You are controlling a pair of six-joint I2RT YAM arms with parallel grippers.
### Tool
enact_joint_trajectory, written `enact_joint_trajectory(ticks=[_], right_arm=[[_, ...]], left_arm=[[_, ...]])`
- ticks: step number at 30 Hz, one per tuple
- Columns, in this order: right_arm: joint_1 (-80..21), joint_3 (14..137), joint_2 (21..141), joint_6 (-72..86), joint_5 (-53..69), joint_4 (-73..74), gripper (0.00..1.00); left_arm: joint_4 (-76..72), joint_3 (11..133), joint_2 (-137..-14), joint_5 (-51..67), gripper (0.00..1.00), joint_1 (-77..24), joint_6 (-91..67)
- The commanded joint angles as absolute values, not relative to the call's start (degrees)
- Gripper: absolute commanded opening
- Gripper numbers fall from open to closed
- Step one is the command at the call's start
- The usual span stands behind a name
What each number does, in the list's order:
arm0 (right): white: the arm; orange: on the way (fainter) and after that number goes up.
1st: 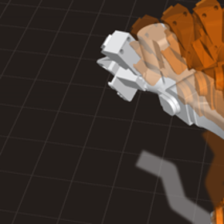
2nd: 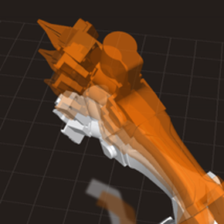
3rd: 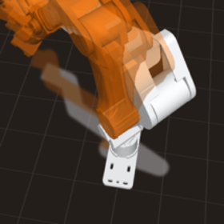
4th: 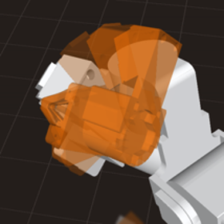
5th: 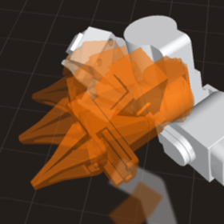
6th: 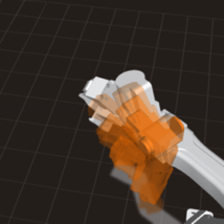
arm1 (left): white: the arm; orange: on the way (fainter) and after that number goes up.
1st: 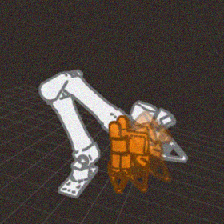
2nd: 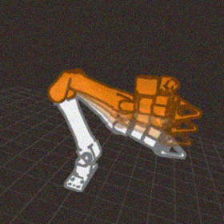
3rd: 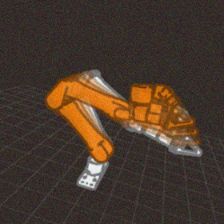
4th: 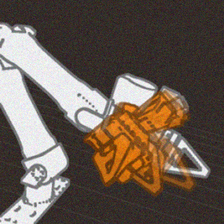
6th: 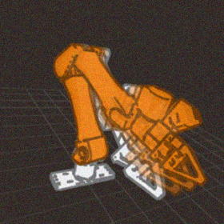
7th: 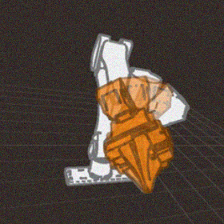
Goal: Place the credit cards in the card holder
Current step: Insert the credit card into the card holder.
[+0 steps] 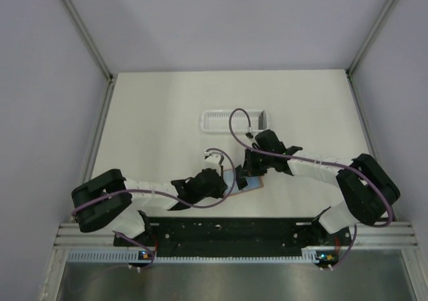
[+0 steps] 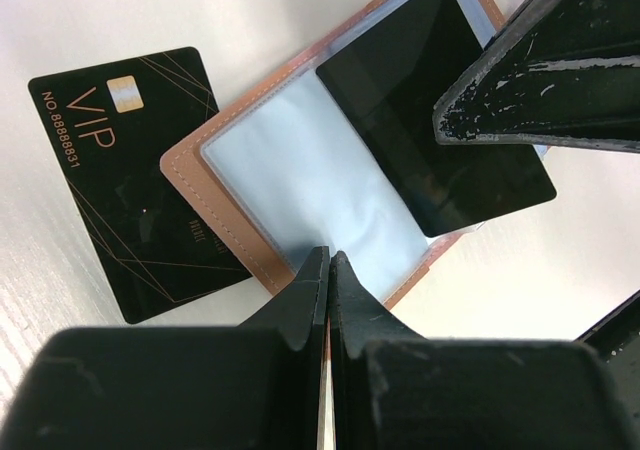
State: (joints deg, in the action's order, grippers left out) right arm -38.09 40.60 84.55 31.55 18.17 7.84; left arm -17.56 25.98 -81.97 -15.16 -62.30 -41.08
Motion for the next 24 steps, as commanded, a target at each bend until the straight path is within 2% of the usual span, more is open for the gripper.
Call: enact_joint_trajectory(ticks=[1,14,24], right_arm=[[-37.53,40.78,85.6,31.64,19.34,4.66,0.0],[-35.68,36.92,88.86,33.92,26.54,-3.34,0.0],[-35.33,34.37,87.19,35.51,27.33,-4.39,0.0]], left_arm=[[-16.0,24.43,-80.68,-16.52,0.0,-62.49,-41.57],[-15.73,24.61,-80.68,-16.61,0.0,-62.4,-41.4],[-15.21,24.35,-80.6,-16.87,0.0,-62.4,-41.48]])
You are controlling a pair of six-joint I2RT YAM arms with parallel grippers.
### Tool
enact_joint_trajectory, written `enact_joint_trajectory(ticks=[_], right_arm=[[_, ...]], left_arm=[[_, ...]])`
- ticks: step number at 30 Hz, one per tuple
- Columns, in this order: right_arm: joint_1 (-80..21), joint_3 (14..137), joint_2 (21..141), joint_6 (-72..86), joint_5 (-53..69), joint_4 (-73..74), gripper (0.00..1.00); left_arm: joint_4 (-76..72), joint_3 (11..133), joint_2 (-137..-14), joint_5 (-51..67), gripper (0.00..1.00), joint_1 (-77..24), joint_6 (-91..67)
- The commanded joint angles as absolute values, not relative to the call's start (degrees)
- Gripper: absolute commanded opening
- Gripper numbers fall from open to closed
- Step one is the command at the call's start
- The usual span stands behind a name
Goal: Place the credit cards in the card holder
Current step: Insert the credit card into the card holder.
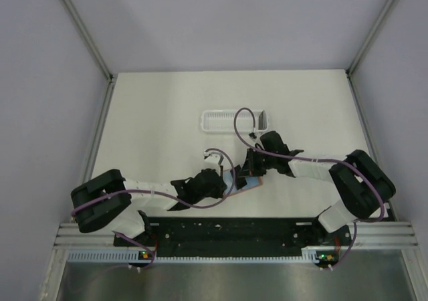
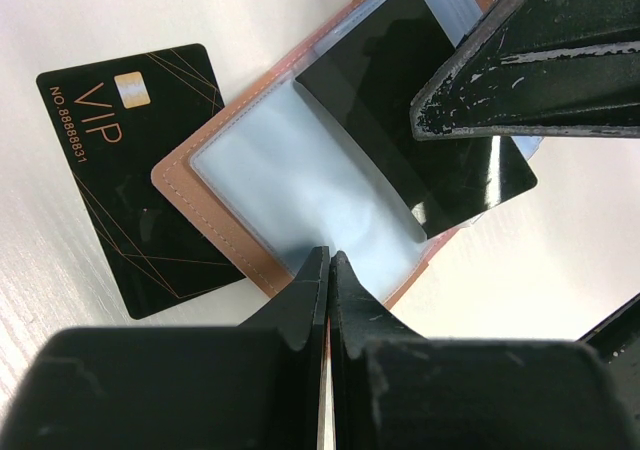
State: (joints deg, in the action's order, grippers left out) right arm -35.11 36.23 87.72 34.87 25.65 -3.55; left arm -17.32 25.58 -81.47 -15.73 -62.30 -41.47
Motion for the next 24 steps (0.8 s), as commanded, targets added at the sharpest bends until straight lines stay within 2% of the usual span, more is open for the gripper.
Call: enact_joint_trajectory(ticks=[1,10,24], right_arm=[[-35.33,34.02,87.1,35.77,27.77,-5.0,0.0],[-35.25,30.94,87.01,37.97,31.9,-10.72,0.0],[-35.24,27.51,89.47,42.36,31.91,-18.89,0.0]], left_arm=[[-15.12,24.35,-80.6,-17.05,0.0,-62.4,-41.48],[-14.94,24.08,-80.6,-17.14,0.0,-62.49,-41.84],[-14.68,23.38,-80.68,-17.23,0.0,-62.4,-42.45]])
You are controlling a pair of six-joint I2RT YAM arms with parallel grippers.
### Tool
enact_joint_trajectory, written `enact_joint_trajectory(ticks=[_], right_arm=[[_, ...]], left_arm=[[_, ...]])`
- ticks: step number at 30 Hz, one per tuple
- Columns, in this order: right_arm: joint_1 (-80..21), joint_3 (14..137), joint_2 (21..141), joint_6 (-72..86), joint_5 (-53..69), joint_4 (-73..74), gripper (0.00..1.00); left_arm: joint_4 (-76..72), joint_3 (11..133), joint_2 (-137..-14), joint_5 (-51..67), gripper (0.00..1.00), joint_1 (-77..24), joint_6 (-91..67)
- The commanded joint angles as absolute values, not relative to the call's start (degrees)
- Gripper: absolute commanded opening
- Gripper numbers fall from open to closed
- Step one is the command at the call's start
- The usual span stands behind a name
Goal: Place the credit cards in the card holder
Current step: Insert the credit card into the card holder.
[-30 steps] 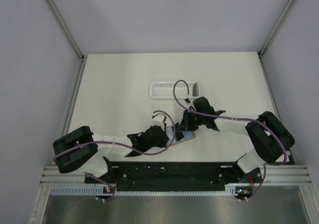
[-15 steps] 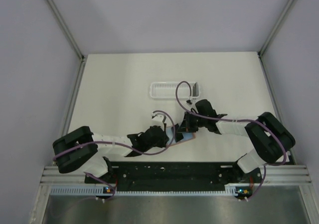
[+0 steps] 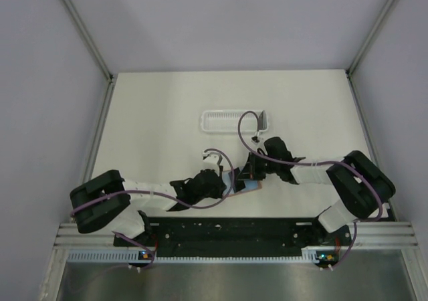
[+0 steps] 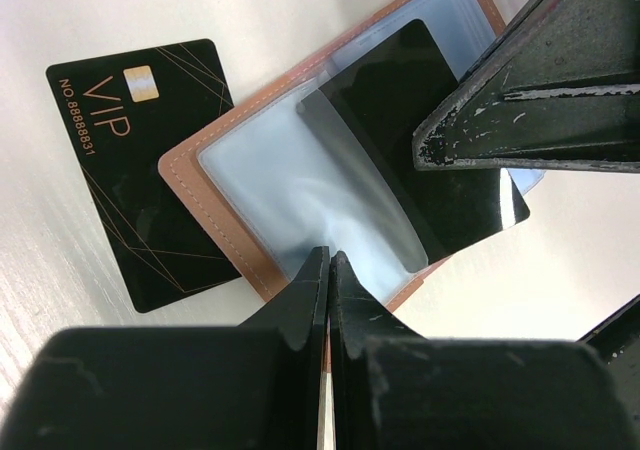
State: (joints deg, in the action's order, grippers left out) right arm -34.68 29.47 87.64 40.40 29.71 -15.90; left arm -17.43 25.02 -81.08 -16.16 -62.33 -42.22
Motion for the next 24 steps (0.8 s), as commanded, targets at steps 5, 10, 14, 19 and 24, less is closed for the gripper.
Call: enact_joint_trajectory(ticks=[5,10,14,19,24], right_arm=[[-35.33,26.81,89.91,43.33,30.15,-20.39,0.0],[-35.33,26.81,91.31,42.81,32.86,-20.92,0.0],[-35.33,26.19,92.46,42.63,33.23,-21.44,0.0],[-35.33,25.14,92.64,42.71,31.73,-21.8,0.0],[-35.33,25.05,92.46,42.54,31.2,-21.36,0.0]], left_arm=[[-14.68,23.29,-80.42,-17.23,0.0,-62.49,-42.45],[-14.42,23.38,-80.42,-17.49,0.0,-62.49,-42.54],[-12.13,23.29,-78.06,-19.68,0.0,-62.49,-44.12],[-10.02,22.24,-72.78,-22.23,0.15,-62.31,-44.65],[-9.4,22.41,-72.94,-22.41,0.23,-62.31,-44.03]])
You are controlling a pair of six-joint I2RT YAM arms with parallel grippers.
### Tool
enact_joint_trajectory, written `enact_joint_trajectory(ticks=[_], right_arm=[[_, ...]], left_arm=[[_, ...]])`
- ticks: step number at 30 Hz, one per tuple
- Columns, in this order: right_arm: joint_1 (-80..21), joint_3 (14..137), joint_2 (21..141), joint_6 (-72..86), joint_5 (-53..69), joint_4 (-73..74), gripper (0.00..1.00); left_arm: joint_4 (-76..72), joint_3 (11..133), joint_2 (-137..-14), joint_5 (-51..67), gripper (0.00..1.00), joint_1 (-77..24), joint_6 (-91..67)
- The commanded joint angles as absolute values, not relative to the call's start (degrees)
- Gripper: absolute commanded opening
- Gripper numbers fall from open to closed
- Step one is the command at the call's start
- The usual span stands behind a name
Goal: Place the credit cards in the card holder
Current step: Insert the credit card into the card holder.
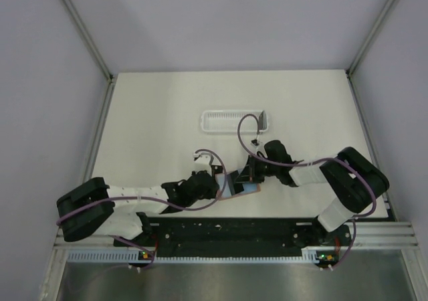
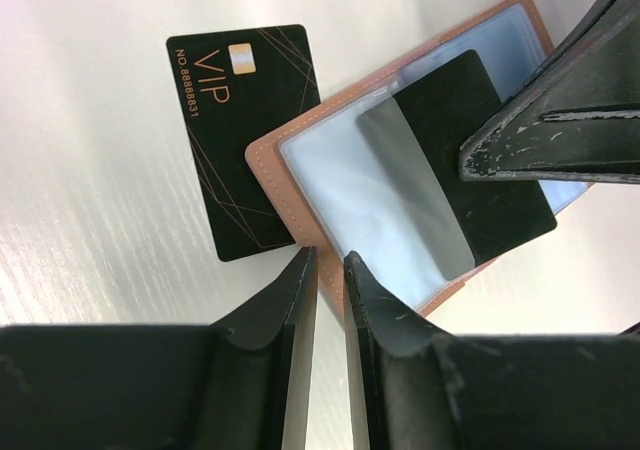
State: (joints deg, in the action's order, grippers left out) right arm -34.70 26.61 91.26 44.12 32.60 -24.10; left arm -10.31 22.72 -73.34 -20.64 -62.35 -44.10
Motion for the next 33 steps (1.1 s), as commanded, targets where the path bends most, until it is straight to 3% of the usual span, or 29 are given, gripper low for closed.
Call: enact_joint_trajectory(ticks=[1,7,12,24,27,29,33], right_arm=[[-35.33,25.14,92.46,42.54,31.11,-21.44,0.0],[-35.33,25.22,91.93,42.54,30.24,-20.66,0.0],[-35.94,25.93,91.32,42.63,28.13,-18.64,0.0],[-41.92,30.76,92.82,43.16,21.28,-12.76,0.0],[-43.15,33.39,90.71,41.93,17.33,-6.79,0.13],[-43.77,34.89,88.87,40.96,14.87,-2.92,0.29],[-44.56,37.61,85.35,39.55,10.29,4.56,0.4]], left_arm=[[-9.32,22.5,-73.38,-22.33,0.23,-62.31,-44.12],[-10.19,22.41,-75.76,-21.18,0.14,-62.31,-44.65],[-10.9,21.71,-77.17,-20.31,0.01,-62.31,-45.09],[-12.13,21.27,-77.78,-19.34,0.0,-62.31,-44.91],[-12.22,21.09,-77.78,-19.25,0.0,-62.31,-44.91],[-12.39,21.01,-77.78,-19.25,0.0,-62.4,-45.0],[-12.57,20.92,-77.87,-19.16,0.0,-62.4,-44.83]])
